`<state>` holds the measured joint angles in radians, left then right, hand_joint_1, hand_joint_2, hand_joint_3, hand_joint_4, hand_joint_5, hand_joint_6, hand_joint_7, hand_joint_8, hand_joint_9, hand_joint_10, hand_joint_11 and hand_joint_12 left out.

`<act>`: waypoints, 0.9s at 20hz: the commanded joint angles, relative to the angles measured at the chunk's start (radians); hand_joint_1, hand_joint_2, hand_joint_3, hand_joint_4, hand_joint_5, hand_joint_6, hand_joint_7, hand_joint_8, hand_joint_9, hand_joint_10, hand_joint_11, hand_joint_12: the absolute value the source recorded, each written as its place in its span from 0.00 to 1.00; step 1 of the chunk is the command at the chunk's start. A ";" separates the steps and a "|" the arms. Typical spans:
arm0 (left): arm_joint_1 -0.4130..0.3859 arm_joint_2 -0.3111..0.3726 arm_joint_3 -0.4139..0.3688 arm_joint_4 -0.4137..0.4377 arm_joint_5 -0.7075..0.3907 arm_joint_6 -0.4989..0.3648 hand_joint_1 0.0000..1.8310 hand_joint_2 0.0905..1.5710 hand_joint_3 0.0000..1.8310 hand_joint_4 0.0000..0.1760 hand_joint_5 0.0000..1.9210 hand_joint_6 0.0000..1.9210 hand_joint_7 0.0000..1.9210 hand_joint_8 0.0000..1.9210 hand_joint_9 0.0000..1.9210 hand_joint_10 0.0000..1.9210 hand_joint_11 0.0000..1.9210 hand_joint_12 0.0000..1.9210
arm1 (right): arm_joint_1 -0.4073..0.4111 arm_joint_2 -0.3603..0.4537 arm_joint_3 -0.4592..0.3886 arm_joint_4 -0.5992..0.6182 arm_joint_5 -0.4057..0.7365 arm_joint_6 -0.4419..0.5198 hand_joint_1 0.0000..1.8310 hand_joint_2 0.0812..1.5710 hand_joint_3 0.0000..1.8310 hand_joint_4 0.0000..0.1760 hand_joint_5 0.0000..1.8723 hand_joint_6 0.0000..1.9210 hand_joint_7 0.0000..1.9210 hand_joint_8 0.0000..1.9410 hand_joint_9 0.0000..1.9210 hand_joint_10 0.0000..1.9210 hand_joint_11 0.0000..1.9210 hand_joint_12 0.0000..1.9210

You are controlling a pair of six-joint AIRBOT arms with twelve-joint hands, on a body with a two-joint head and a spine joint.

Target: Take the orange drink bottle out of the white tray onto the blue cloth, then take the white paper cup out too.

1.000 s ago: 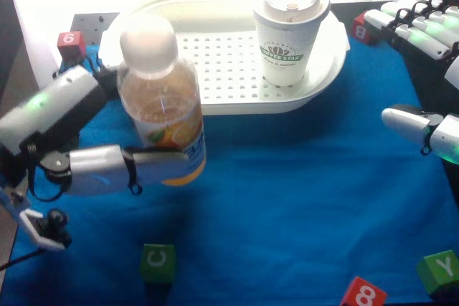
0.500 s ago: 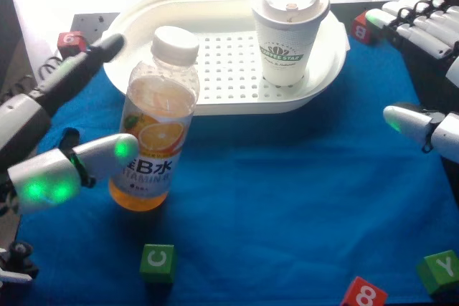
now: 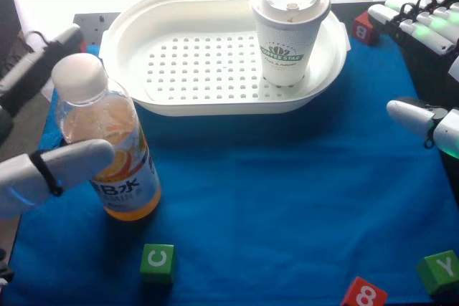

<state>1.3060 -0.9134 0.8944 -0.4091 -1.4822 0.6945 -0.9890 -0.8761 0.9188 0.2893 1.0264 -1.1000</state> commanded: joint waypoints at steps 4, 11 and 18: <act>0.067 0.029 -0.029 -0.067 -0.240 -0.001 0.29 0.64 0.00 0.91 0.00 0.00 0.00 0.00 0.00 0.00 0.00 0.00 | 0.010 0.004 0.002 -0.009 0.130 0.006 0.23 0.87 0.00 0.05 0.00 0.00 0.00 0.00 0.00 0.00 0.00 0.00; 0.082 0.047 -0.037 -0.114 -0.249 0.003 0.57 0.84 0.08 0.13 0.13 0.01 0.14 0.01 0.16 0.01 0.00 0.37 | 0.010 0.004 0.004 -0.009 0.136 0.006 0.25 0.87 0.00 0.00 0.00 0.00 0.00 0.00 0.00 0.00 0.00 0.00; 0.083 0.046 -0.039 -0.129 -0.249 0.021 0.73 0.59 0.46 0.00 0.22 0.00 0.26 0.00 0.29 0.01 0.00 0.59 | 0.010 0.004 0.005 -0.009 0.136 0.009 0.26 0.87 0.00 0.00 0.00 0.00 0.00 0.00 0.00 0.00 0.00 0.00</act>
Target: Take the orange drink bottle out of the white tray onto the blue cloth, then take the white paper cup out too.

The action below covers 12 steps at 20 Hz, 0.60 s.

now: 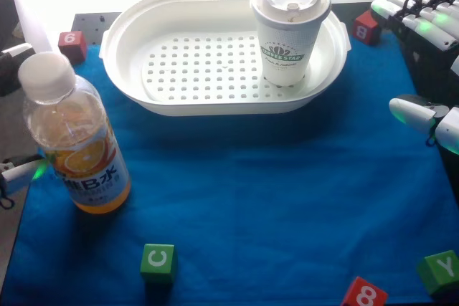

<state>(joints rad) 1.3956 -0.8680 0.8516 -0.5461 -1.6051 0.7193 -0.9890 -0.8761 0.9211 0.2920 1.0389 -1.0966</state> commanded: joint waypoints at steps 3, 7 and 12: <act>-0.007 0.000 0.005 -0.019 -0.124 0.034 0.78 0.61 0.44 0.00 0.24 0.00 0.26 0.00 0.29 0.00 0.00 0.65 | 0.010 0.004 0.007 -0.012 0.123 0.006 0.23 0.87 0.00 0.00 0.00 0.00 0.00 0.00 0.00 0.00 0.00 0.00; -0.058 0.000 0.056 -0.076 -0.066 0.047 0.61 0.88 0.04 0.00 0.16 0.00 0.19 0.00 0.21 0.00 0.00 0.60 | 0.014 0.002 0.025 -0.014 0.123 0.006 0.24 0.88 0.00 0.10 0.00 0.00 0.00 0.00 0.00 0.00 0.00 0.00; -0.225 -0.034 0.144 -0.022 0.036 0.054 0.39 0.90 0.00 0.19 0.07 0.00 0.08 0.00 0.09 0.00 0.00 0.50 | 0.052 -0.009 0.052 -0.022 0.120 0.006 0.23 0.87 0.00 0.08 0.00 0.00 0.00 0.00 0.00 0.00 0.00 0.00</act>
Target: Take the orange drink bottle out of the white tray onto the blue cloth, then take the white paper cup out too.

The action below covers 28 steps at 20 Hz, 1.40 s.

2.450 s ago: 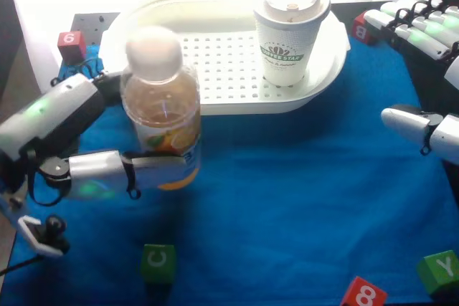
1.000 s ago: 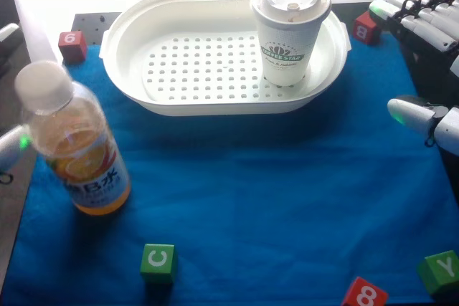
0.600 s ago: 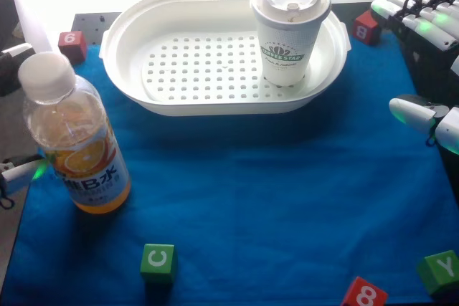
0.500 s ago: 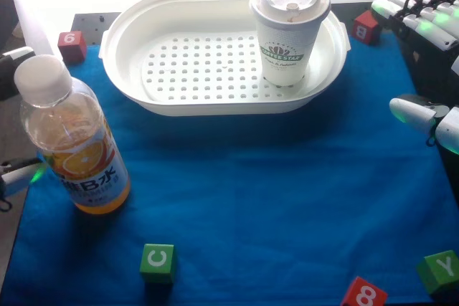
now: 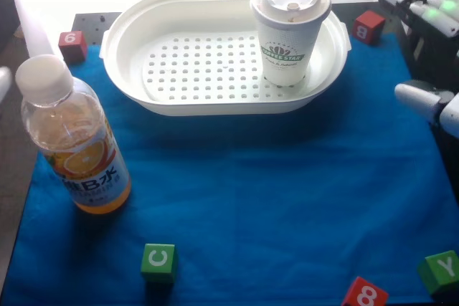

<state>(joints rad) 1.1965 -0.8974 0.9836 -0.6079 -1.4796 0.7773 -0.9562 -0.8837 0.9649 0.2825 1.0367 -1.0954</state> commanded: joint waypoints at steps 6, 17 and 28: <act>-0.180 -0.033 0.061 0.153 0.000 0.035 0.24 0.83 0.00 0.91 0.00 0.00 0.00 0.00 0.00 0.00 0.00 0.03 | 0.142 -0.054 0.080 -0.063 0.020 0.005 0.22 0.87 0.00 0.00 0.00 0.00 0.00 0.00 0.00 0.00 0.00 0.00; -0.252 -0.069 0.115 0.200 0.085 0.036 0.23 0.83 0.00 0.83 0.01 0.00 0.00 0.00 0.00 0.00 0.00 0.04 | 0.406 -0.358 0.399 -0.124 -0.320 0.004 0.23 0.74 0.00 0.27 0.00 0.00 0.00 0.00 0.00 0.00 0.00 0.00; -0.262 -0.060 0.125 0.197 0.087 0.034 0.25 0.86 0.00 0.85 0.03 0.00 0.00 0.00 0.01 0.00 0.00 0.17 | 0.425 -0.447 0.493 -0.102 -0.384 0.005 0.35 0.70 0.00 0.08 0.00 0.00 0.00 0.00 0.00 0.00 0.01 0.01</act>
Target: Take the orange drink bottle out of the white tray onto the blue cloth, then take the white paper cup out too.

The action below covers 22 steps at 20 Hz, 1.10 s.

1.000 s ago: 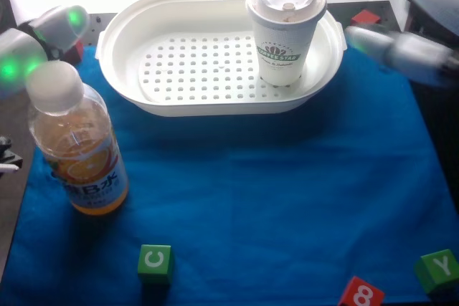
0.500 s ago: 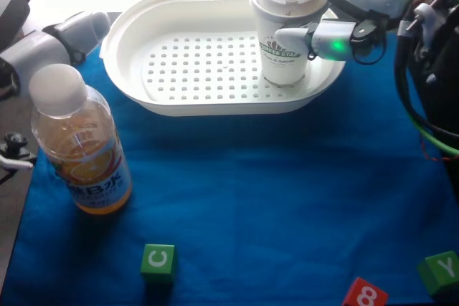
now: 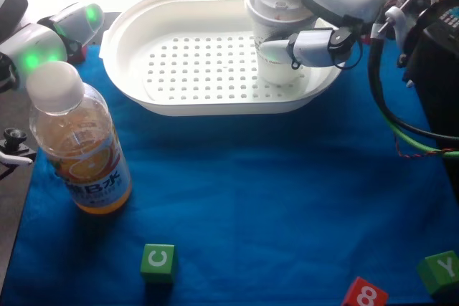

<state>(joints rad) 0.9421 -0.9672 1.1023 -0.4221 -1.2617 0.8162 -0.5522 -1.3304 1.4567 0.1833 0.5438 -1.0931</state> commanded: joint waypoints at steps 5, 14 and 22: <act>-0.007 0.021 0.004 0.003 -0.143 -0.006 0.27 0.86 0.00 0.69 0.04 0.00 0.01 0.00 0.03 0.00 0.00 0.24 | 0.021 0.000 0.021 0.023 0.078 0.003 0.44 0.77 0.00 0.00 0.11 0.09 0.16 0.03 0.14 0.30 0.02 0.83; 0.025 0.039 -0.008 -0.027 -0.178 -0.006 0.25 0.85 0.00 0.64 0.04 0.00 0.00 0.00 0.02 0.00 0.00 0.24 | 0.021 0.068 -0.068 -0.011 0.137 0.034 0.52 0.77 0.00 0.00 0.03 0.82 0.10 0.75 0.19 0.96 0.28 1.00; 0.070 0.063 -0.028 -0.066 -0.217 -0.006 0.23 0.87 0.00 0.56 0.02 0.00 0.00 0.00 0.00 0.00 0.00 0.09 | 0.002 0.298 -0.323 -0.193 0.452 0.191 0.49 0.77 0.00 0.00 0.00 0.82 0.07 0.82 0.16 0.99 0.25 1.00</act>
<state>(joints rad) 1.0191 -0.9131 1.0714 -0.4999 -1.3483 0.8154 -0.5636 -1.0172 1.1172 -0.0269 0.8696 -0.9085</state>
